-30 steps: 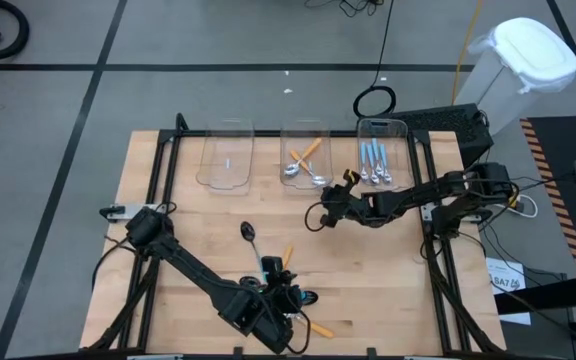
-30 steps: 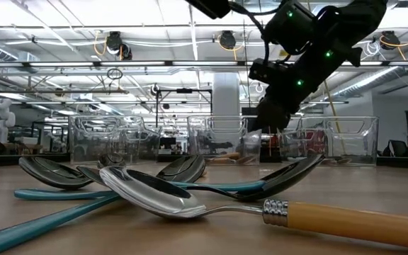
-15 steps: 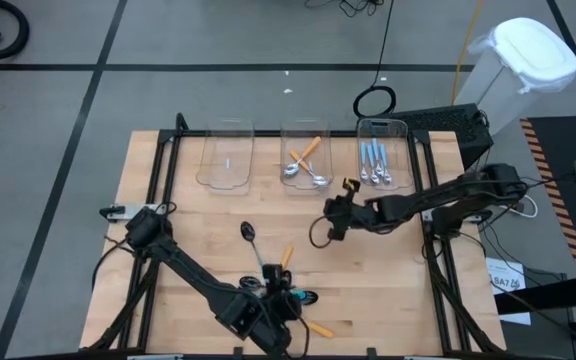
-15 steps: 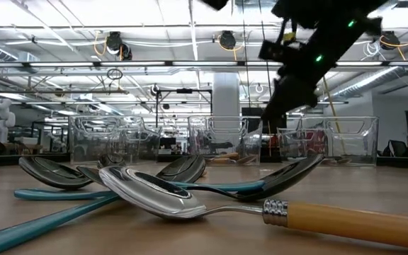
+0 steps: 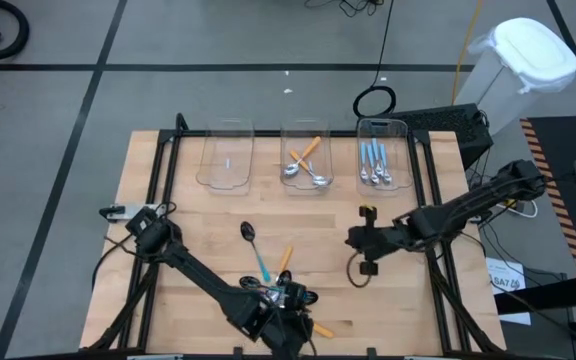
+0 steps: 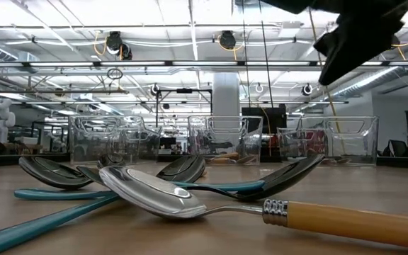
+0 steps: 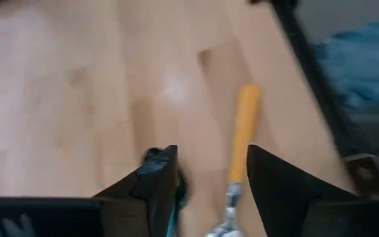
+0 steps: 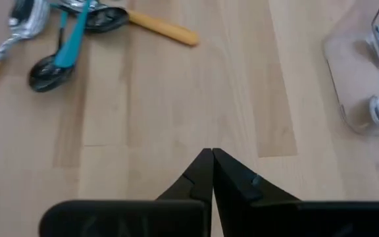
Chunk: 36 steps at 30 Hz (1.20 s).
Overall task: Sort silverware by color (type)
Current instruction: Put the brown spoon into the middle transparent bin
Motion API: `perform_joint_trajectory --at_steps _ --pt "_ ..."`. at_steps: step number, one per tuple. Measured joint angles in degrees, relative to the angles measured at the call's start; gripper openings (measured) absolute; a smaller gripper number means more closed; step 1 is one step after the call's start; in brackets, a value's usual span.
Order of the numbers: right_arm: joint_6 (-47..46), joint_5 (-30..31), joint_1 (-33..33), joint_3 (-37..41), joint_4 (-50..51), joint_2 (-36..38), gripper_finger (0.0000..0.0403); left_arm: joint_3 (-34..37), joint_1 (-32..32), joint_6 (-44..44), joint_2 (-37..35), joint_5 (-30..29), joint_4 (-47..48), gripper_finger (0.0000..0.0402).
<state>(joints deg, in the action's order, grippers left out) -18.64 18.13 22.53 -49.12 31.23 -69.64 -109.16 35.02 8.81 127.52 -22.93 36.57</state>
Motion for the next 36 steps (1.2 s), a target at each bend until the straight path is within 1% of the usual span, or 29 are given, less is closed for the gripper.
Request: perform_joint_trajectory --at_steps 3,5,10,12,14,19,22,26,29,36 --pt "-0.5 1.6 2.3 0.0 0.5 1.2 0.0004 0.0 -1.6 -2.3 0.0 6.8 -1.3 0.0194" --pt "-0.6 3.1 3.4 0.0 0.7 1.5 0.0004 0.0 -2.5 -3.3 0.0 9.6 -1.8 0.0195" --pt "-1.3 3.0 4.9 0.0 0.8 1.6 0.0004 0.0 -4.0 -6.0 0.9 11.7 -1.7 0.0195" --pt "-2.1 3.0 5.2 0.0 1.0 1.6 0.0004 0.0 -4.4 -6.8 2.3 14.1 -3.2 0.0195" --pt "-3.0 3.1 5.7 0.0 1.3 1.6 0.0004 0.0 -4.5 -7.5 3.4 15.3 -2.2 0.0195" --pt "-3.2 3.1 6.0 0.0 1.9 1.6 0.0004 0.1 -4.5 -7.2 5.1 15.4 -2.3 0.0195" --pt "-3.2 4.4 6.1 0.0 2.0 1.6 0.0004 0.0 -4.4 -6.0 5.5 15.5 -1.4 0.0195" --pt "-3.0 4.5 6.1 0.0 2.1 1.6 0.0004 0.1 -4.3 -4.1 6.4 15.5 0.1 0.0195" --pt "-2.9 4.5 6.1 0.0 2.1 1.6 0.0004 -0.1 -4.1 -2.6 6.9 15.6 -0.4 0.0195" --pt "-1.7 4.6 6.1 0.0 2.0 1.6 0.0004 0.1 -3.2 -1.6 8.3 15.6 0.4 0.0195"
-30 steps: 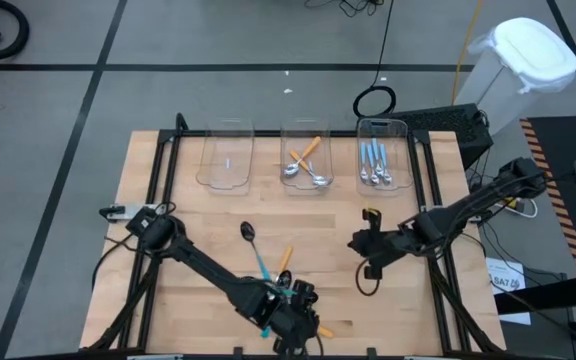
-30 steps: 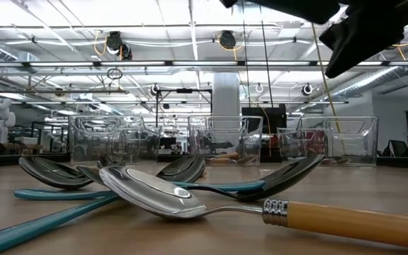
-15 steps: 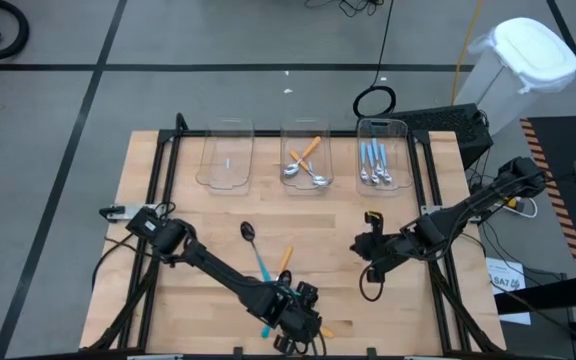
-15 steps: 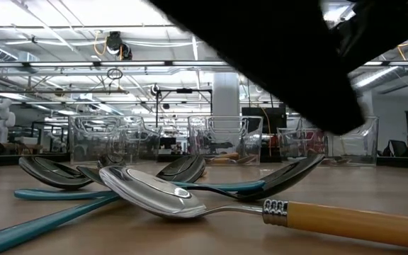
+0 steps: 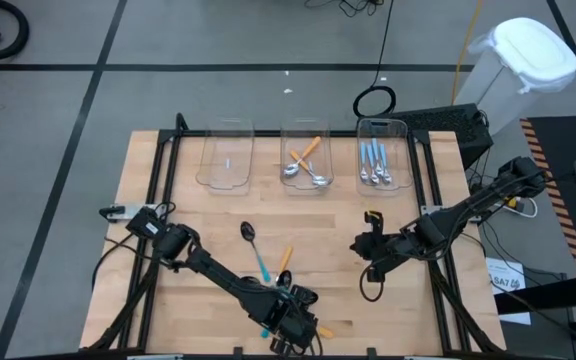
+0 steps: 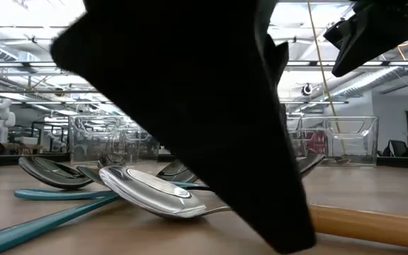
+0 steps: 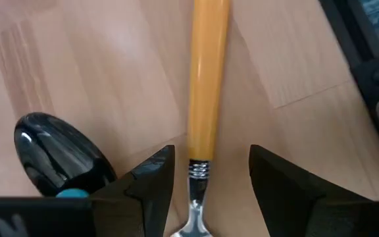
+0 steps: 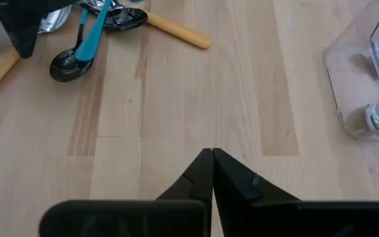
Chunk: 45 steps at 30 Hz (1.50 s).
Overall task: Sort silverware by color (type)
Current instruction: Put the brown spoon into the middle transparent bin
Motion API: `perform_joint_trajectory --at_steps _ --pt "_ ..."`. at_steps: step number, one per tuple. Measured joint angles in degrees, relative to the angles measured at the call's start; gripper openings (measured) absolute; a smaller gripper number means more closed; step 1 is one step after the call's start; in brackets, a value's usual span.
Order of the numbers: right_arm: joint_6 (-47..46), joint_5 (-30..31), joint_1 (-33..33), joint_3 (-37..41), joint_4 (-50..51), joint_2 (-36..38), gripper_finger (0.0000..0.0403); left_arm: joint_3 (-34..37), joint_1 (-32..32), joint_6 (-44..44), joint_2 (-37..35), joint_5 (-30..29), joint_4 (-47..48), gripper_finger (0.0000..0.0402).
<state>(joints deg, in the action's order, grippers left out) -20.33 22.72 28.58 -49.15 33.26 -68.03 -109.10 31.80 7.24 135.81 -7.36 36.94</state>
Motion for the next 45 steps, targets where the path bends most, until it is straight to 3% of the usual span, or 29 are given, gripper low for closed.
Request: perform_joint_trajectory --at_steps 6,23,45 --pt "0.5 0.5 0.0 0.0 0.0 0.0 0.0004 -0.1 0.1 1.1 0.6 -0.5 -0.1 0.0185" --pt "0.3 1.5 0.0 0.0 0.0 0.0 0.0004 -0.3 -1.5 3.4 3.3 0.7 0.8 0.0033" --pt "0.4 1.5 0.0 0.0 0.0 0.0 0.0004 0.1 -1.9 -0.1 -0.1 -1.4 1.9 0.0028"
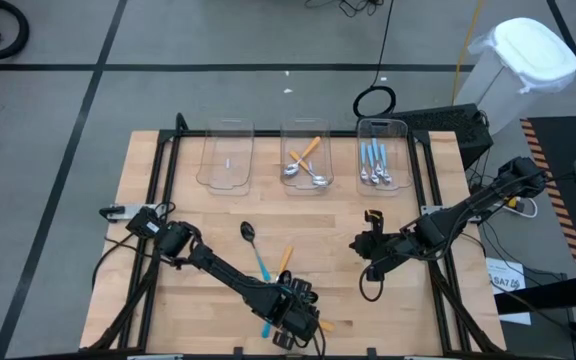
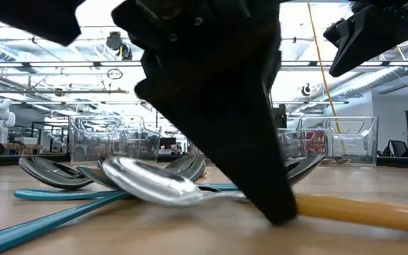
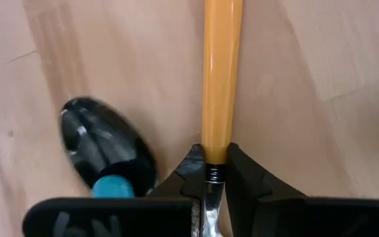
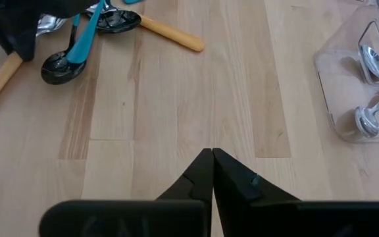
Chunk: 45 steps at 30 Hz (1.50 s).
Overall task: Sort silverware by color (type)
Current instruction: Put the brown spoon into the middle transparent bin
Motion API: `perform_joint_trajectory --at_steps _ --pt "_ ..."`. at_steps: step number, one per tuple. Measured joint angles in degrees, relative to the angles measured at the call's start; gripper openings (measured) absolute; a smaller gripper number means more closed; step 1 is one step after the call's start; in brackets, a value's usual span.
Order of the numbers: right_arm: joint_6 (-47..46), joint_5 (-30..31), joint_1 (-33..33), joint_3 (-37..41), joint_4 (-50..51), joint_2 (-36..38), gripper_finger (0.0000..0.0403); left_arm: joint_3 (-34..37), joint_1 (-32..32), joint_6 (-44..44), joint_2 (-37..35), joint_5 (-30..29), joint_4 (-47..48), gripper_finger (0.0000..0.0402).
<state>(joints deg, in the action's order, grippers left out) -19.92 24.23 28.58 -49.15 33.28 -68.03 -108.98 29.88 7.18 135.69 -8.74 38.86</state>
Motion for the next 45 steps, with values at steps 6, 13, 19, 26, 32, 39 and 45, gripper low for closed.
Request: perform_joint_trajectory --at_steps 6,13,19,26,32,39,45 --pt "0.0 0.0 0.0 0.0 0.2 0.0 0.0004 0.0 0.0 -0.9 -2.8 -0.6 -0.2 0.0028" --pt "0.0 0.0 0.0 0.0 0.4 0.0 0.0004 -0.1 0.1 -2.7 -7.2 -1.8 0.7 0.0028" --pt "0.0 0.0 0.0 0.0 0.7 0.0 0.0004 -0.1 0.1 -6.1 -10.8 -3.5 0.4 0.0027" --pt "-1.5 0.0 0.0 0.0 2.2 0.0 0.0004 -0.2 0.0 -9.0 -14.9 -8.5 -0.2 0.0027" --pt "-3.1 0.0 0.0 0.0 3.3 0.0 0.0004 -0.2 -0.3 -11.8 -19.2 -12.4 -0.7 0.0027" --pt "-3.6 0.0 0.0 0.0 3.8 0.0 0.0004 -0.3 -1.2 -14.6 -25.1 -15.9 -0.3 0.0027" --pt "-6.1 0.0 0.0 0.0 6.0 0.0 0.0004 -0.3 -2.1 -14.7 -30.7 -21.9 5.2 0.0027"
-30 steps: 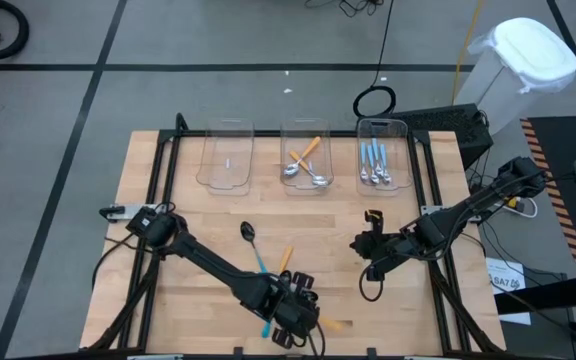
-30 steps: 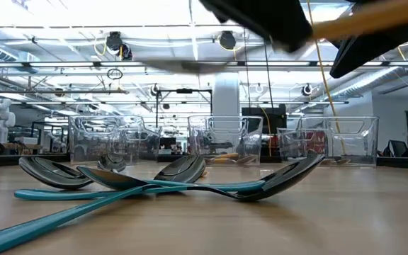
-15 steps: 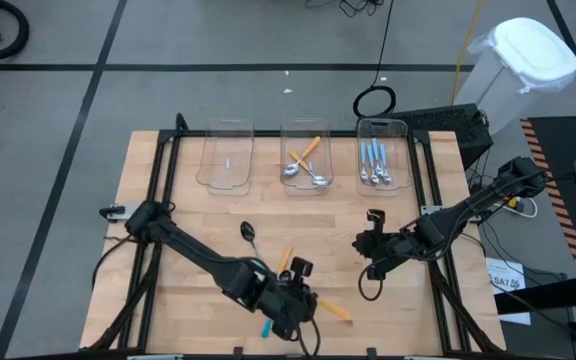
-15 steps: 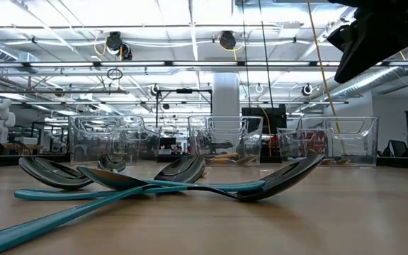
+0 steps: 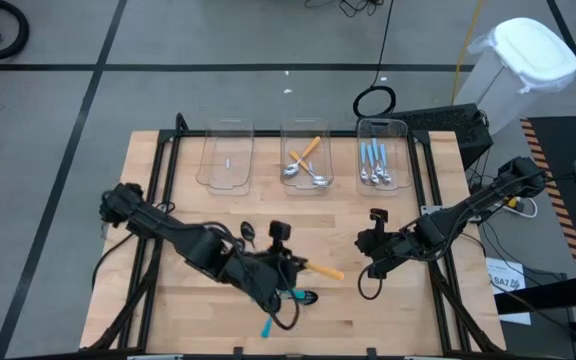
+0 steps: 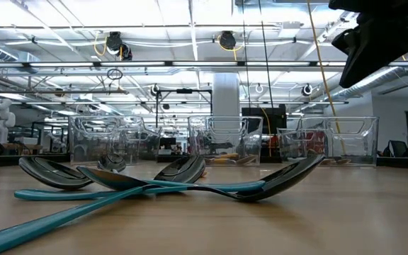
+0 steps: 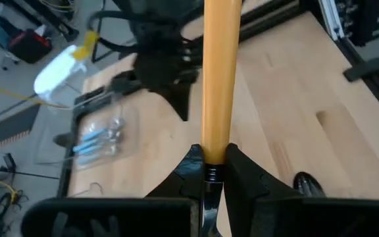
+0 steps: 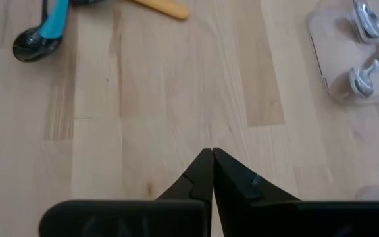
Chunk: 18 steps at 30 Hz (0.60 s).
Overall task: Sort silverware by color (type)
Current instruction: Put the brown spoon into the middle transparent bin
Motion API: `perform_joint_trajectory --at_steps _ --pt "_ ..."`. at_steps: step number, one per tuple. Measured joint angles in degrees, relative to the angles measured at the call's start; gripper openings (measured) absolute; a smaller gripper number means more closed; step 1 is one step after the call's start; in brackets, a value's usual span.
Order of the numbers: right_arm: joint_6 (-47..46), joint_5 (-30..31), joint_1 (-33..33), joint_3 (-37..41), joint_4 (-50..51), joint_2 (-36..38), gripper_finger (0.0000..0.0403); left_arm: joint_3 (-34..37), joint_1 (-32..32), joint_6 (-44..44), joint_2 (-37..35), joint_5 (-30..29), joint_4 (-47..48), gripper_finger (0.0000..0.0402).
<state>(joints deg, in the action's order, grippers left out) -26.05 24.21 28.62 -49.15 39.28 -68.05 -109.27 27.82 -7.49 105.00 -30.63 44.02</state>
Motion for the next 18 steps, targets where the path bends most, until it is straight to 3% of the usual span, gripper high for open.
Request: perform_joint_trajectory --at_steps 11,18 --pt "-3.3 0.0 2.5 0.0 0.5 0.0 0.0004 0.0 -3.6 -4.5 -5.9 -0.1 -1.7 0.0027" --pt "-4.6 3.0 6.4 0.0 0.6 0.0 0.0004 0.0 -9.4 -4.9 -8.0 0.0 -4.7 0.0027"
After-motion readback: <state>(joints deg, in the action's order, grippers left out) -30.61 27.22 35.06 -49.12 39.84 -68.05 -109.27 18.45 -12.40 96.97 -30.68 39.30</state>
